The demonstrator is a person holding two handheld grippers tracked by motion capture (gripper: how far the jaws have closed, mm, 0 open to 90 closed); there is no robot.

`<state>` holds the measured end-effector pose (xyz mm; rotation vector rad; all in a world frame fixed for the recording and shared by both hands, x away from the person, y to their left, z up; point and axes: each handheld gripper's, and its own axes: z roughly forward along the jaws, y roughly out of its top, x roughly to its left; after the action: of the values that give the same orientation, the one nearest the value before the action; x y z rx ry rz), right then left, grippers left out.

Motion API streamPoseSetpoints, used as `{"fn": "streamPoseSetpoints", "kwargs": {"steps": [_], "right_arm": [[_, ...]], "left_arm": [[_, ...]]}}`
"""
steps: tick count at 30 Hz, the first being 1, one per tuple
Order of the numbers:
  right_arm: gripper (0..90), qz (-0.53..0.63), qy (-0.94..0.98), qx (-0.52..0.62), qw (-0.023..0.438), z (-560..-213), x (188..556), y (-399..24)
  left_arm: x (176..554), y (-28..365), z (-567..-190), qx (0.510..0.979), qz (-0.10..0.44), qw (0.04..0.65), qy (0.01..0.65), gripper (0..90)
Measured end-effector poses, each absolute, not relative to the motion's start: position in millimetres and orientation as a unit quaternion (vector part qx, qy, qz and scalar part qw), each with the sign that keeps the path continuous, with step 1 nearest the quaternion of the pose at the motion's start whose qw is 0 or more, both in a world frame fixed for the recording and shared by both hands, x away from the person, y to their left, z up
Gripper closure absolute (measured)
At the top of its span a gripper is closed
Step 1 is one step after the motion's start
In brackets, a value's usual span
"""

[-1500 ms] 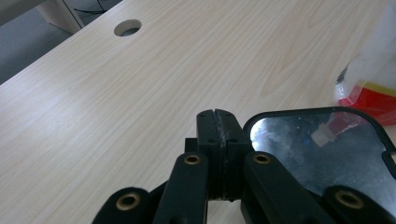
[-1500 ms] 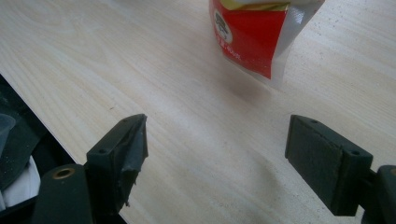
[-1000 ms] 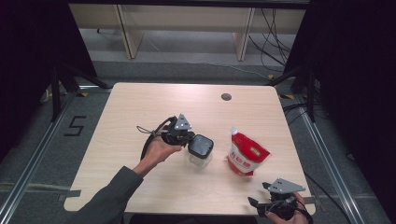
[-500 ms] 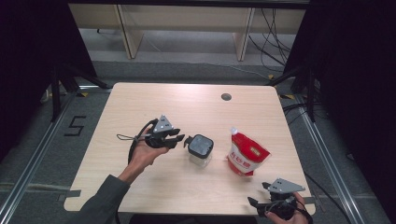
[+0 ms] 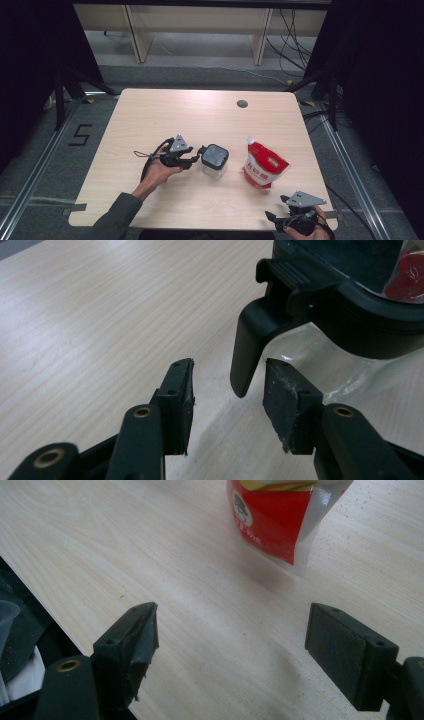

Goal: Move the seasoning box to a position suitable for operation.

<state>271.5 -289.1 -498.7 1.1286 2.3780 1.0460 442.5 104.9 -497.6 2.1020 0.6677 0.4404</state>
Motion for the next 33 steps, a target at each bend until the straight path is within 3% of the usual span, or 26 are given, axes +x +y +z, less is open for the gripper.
{"fn": "streamPoseSetpoints", "kwargs": {"steps": [19,33], "right_arm": [[22.4,0.360,0.831,0.398,0.148,-499,271,-287],[22.9,0.362,0.832,0.393,0.153,-498,271,-288]], "left_arm": [[453,94,-501,0.842,0.159,0.465,0.224,76.1],[416,103,-494,0.856,0.151,0.438,0.227,75.3]]}}
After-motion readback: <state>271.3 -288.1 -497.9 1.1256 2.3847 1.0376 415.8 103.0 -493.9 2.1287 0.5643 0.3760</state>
